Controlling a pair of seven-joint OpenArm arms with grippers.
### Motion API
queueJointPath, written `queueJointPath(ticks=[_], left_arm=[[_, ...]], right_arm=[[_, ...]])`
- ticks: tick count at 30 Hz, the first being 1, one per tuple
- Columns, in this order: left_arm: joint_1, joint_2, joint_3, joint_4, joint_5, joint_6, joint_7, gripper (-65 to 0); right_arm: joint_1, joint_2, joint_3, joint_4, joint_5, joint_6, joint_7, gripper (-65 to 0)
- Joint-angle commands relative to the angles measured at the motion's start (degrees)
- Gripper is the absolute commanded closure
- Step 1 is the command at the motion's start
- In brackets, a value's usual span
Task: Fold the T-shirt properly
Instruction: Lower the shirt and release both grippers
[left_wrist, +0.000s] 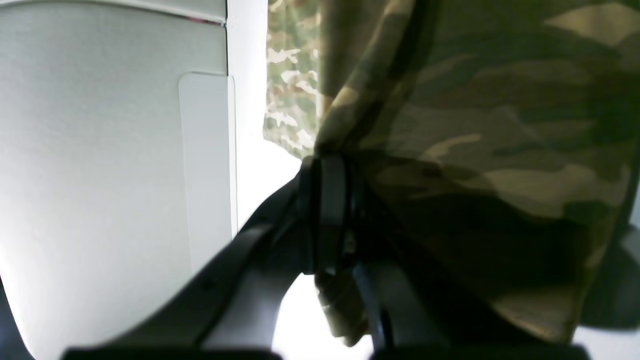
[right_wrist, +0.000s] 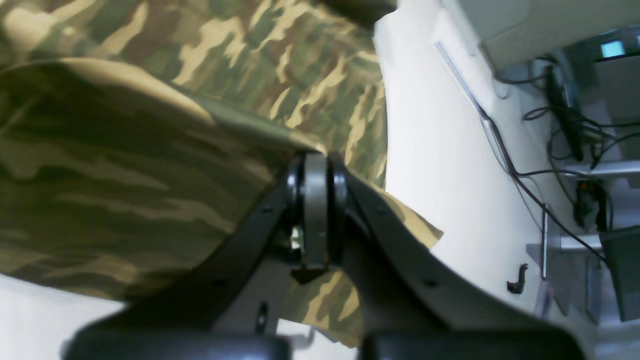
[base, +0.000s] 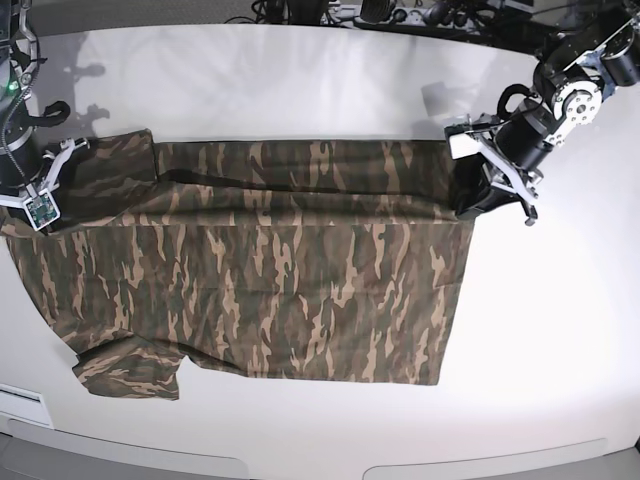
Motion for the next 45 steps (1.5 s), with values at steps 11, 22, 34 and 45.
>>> queueJointPath(ticks=[11,22,34,45], left_arm=[[-3.2,1.4,-0.7,-0.3,-1.7,1.4,-0.2,0.0],[-5.8,2.7,-0.7,-0.3,-14.7,18.9,4.2,-7.4],[-7.1,8.4,-0.7,-1.9,-22.5,2.5,2.4,0.0],[-14.5,15.7,-0.7,-14.8,-34.9,-18.1,2.0,0.0]], right_arm=[[2.2,1.0,0.6,0.3,1.2,0.3,2.7,0.0],[6.6,1.0,0.6,-1.6,3.3,-11.6,3.3,-29.4],[7.4,0.8,0.0,-3.9,15.7,-0.1,-0.5,0.0],[22.5,-0.4,-15.6,-28.5,17.5,3.8,-6.3,0.0]])
